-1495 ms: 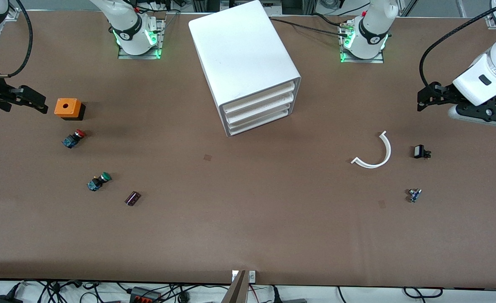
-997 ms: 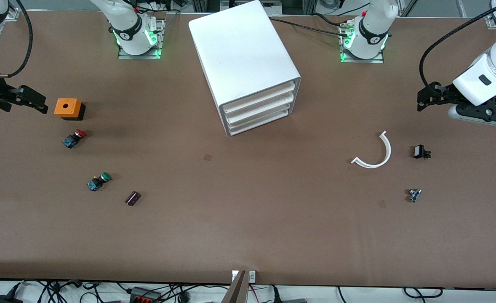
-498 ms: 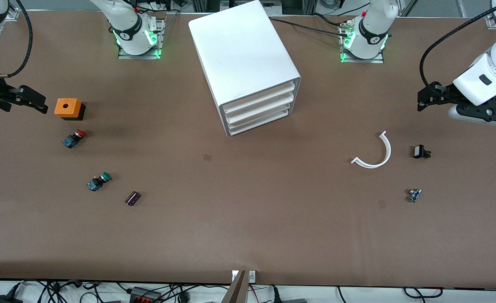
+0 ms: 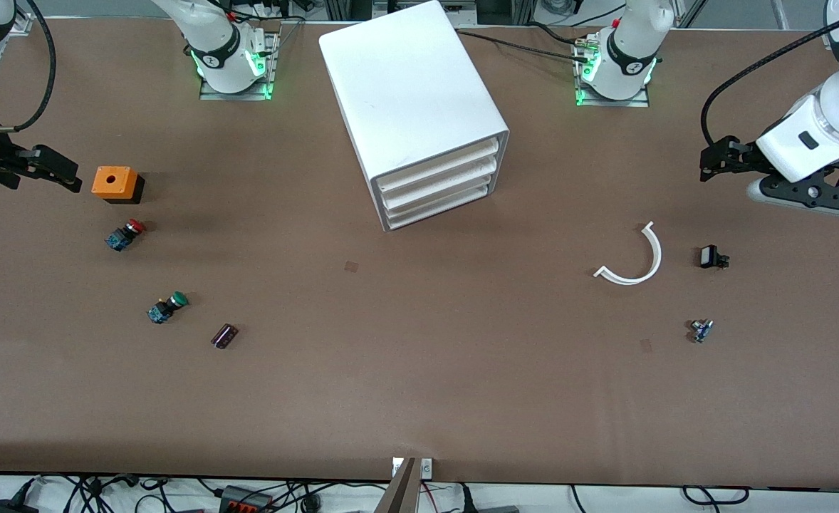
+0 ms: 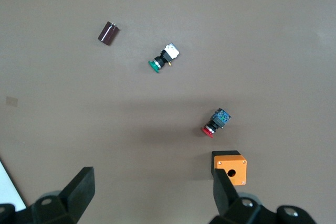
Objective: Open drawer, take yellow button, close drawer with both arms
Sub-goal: 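Reach the left gripper to the drawer handle while the right gripper approaches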
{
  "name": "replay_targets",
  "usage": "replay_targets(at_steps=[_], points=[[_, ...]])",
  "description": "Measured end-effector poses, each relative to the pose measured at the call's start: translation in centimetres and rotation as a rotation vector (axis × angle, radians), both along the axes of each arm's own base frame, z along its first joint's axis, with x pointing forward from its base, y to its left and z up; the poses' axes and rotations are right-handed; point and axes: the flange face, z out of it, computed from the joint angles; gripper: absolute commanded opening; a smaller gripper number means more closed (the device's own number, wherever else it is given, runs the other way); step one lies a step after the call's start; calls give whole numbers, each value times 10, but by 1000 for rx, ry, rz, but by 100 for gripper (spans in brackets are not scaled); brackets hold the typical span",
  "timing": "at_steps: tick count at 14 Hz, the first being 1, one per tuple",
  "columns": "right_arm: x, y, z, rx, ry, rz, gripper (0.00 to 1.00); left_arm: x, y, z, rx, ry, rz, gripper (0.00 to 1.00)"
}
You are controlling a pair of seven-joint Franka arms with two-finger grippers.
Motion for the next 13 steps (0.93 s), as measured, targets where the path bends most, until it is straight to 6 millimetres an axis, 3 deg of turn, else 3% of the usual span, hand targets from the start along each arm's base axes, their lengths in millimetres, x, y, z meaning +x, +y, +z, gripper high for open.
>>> replay_targets(at_steps=[4,8,10,13], points=[[0,0,-2,0,5,0,100,9,-6,-7,-27,29,-25,100],[2,3,-7,1,14,5,100,-1,-45,-18,-150,134,-114,100],[2,6,-9,1,18,11,100,1,-62,-38,-230,200,-137,100],[2,10,-10,1,20,18,100,10,-99,-84,-400,310,-154,100]])
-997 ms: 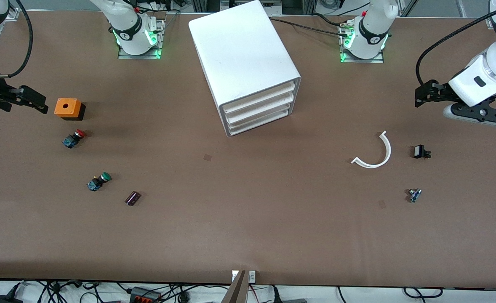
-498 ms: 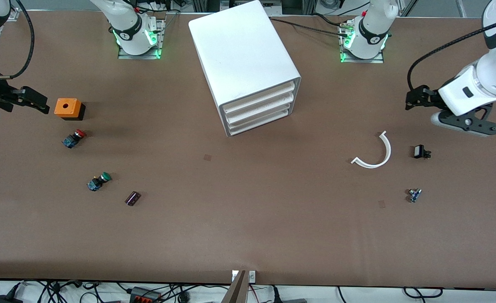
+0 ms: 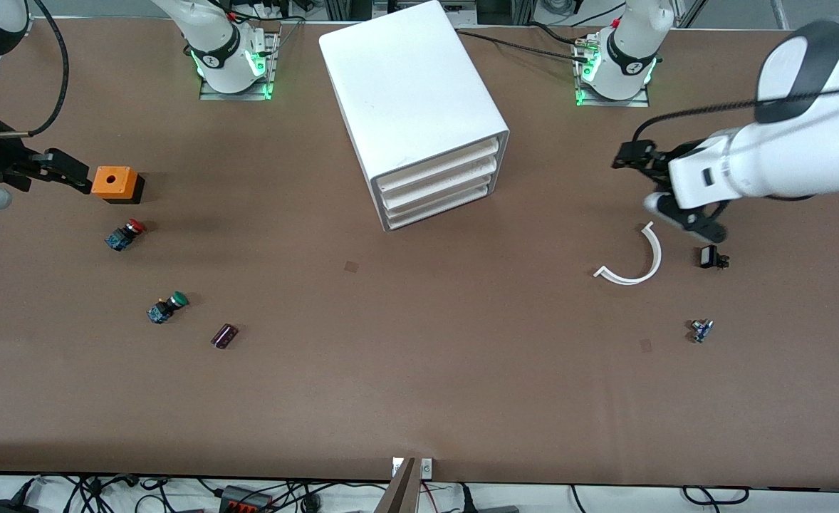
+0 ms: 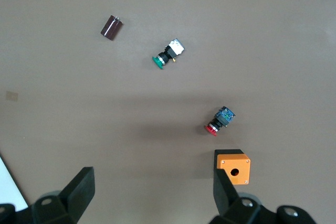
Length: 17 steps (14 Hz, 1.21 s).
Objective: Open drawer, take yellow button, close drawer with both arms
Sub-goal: 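Reach the left gripper to the drawer handle while the right gripper approaches, then pull the drawer open with the left gripper while the right gripper approaches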
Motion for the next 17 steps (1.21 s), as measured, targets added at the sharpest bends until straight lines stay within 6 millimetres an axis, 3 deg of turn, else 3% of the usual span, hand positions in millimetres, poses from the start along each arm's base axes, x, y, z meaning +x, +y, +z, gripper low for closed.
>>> replay_targets(at_steps=[3,7,12,17], points=[[4,22,-8,1,11,39,100,4,-46,-41,-150,98,-12,100],[14,51,-30,56,32,67,100,2,-96,-80,-385,85,8,100],[15,62,-32,82,33,76,100,-26,-103,-148,-570,89,52,100],[14,66,-30,83,32,40,100,-48,-111,-176,-669,132,97,100]])
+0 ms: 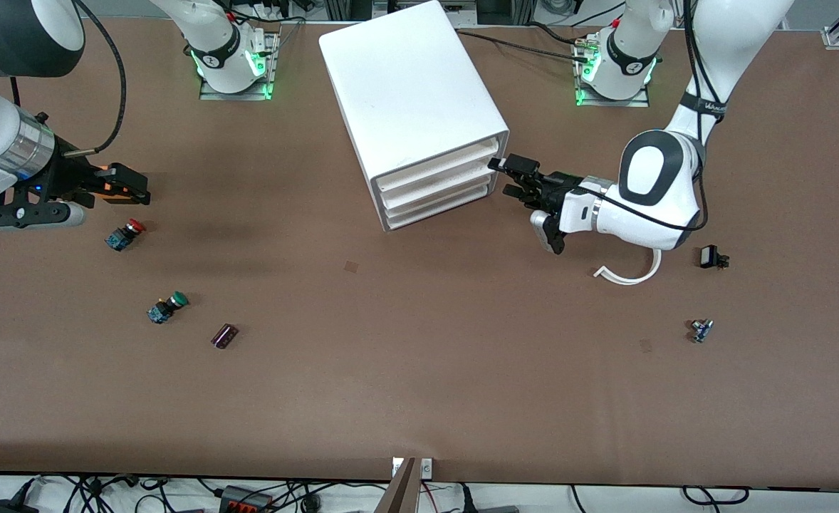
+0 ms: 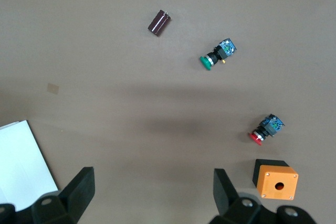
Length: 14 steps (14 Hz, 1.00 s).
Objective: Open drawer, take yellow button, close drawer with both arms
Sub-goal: 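Pull the drawer open with the left gripper while the right gripper approaches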
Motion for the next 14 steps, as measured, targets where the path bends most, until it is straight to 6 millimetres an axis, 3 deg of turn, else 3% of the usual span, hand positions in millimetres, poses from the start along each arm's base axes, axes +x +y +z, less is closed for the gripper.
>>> replay_targets(at_steps=[4,7,11,14], points=[[-1,33,-2,72,13,-122,100,-19,-17,-14,-38,24,-2,96],[0,68,-3,75,23,-227,100,-31,-32,-23,-68,29,-20,86],[-7,127,0,60,35,-394,100,-36,-44,-31,-66,5,-29,52],[-9,159,0,55,39,-507,100,-39,-45,-35,-82,-15,-47,19]])
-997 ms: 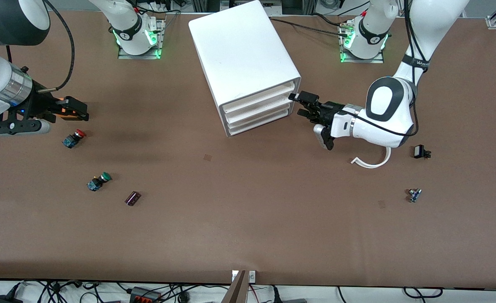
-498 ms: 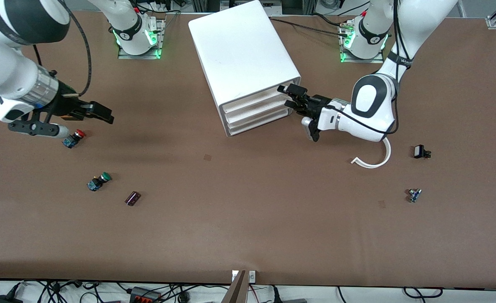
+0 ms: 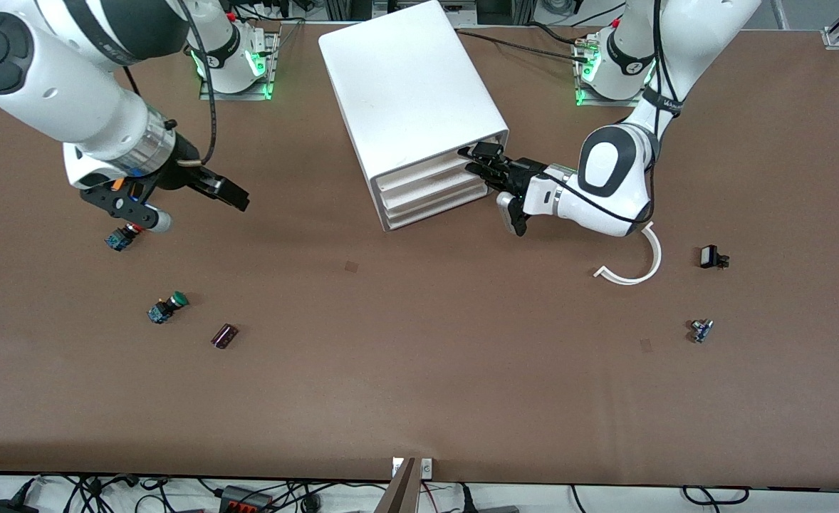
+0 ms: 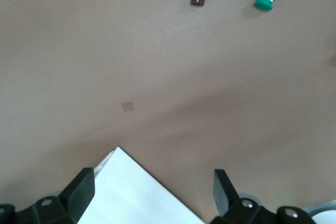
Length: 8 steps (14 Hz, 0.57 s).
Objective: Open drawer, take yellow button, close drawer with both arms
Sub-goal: 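Pull the drawer open with the left gripper while the right gripper approaches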
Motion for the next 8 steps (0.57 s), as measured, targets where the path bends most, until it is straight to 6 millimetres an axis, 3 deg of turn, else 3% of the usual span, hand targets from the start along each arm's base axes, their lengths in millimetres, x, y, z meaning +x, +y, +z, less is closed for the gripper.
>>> replay_targets(at_steps=[3,8], points=[[-4,37,-1,-7,14,-119,100,-2,-1,-4,-12,-3,-10,6],[-15,105,-10,-14,30,-269,100,1,1,0,-33,-12,-6,4]])
